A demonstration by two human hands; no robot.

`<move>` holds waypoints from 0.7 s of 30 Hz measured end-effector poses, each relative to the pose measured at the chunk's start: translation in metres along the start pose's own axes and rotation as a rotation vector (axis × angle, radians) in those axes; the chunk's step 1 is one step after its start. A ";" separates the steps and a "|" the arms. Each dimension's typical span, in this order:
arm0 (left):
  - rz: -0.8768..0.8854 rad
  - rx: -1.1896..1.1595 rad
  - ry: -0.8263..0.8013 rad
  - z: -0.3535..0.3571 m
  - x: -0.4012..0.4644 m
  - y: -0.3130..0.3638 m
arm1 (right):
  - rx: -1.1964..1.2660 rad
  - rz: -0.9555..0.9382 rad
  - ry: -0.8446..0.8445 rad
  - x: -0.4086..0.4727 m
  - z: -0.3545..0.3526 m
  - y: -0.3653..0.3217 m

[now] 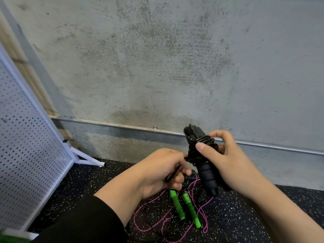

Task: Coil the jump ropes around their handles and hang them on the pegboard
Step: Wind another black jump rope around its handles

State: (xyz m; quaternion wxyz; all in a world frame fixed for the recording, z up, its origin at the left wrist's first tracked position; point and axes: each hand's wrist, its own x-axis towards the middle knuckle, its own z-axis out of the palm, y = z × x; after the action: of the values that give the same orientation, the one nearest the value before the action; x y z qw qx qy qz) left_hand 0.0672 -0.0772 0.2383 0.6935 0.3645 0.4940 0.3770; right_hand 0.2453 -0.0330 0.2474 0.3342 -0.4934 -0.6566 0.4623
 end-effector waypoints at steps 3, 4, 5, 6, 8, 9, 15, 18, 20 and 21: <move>0.109 0.160 0.164 0.000 0.001 0.002 | 0.042 -0.019 0.085 0.003 -0.002 0.000; 0.157 0.197 0.235 -0.001 0.002 0.000 | 0.017 -0.029 0.091 0.004 -0.002 0.002; 0.206 0.256 0.319 -0.002 0.004 -0.002 | -0.015 -0.039 0.090 0.005 -0.002 0.004; 0.255 0.323 0.395 -0.004 0.005 -0.003 | -0.038 -0.043 0.085 0.006 -0.001 0.007; 0.311 0.319 0.468 -0.005 0.004 -0.004 | -0.046 -0.038 0.077 0.008 -0.001 0.009; 0.335 0.226 0.453 -0.004 0.003 -0.003 | -0.050 -0.037 0.077 0.008 -0.001 0.010; 0.537 -0.118 0.236 0.000 -0.004 0.004 | -0.013 -0.035 0.070 0.010 0.003 0.001; 0.579 0.012 0.272 0.001 -0.002 0.000 | 0.022 -0.026 0.065 0.009 0.005 0.000; 0.590 0.110 0.312 0.003 -0.002 -0.001 | 0.048 -0.027 0.052 0.006 0.006 0.000; 0.594 0.128 0.323 0.004 -0.002 0.000 | 0.069 -0.024 0.037 0.004 0.007 -0.001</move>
State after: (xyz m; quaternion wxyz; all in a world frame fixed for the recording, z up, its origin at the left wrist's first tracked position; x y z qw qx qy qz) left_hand 0.0704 -0.0798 0.2401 0.4420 0.4709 0.4925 0.5834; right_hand 0.2378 -0.0310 0.2461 0.3688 -0.4821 -0.6399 0.4712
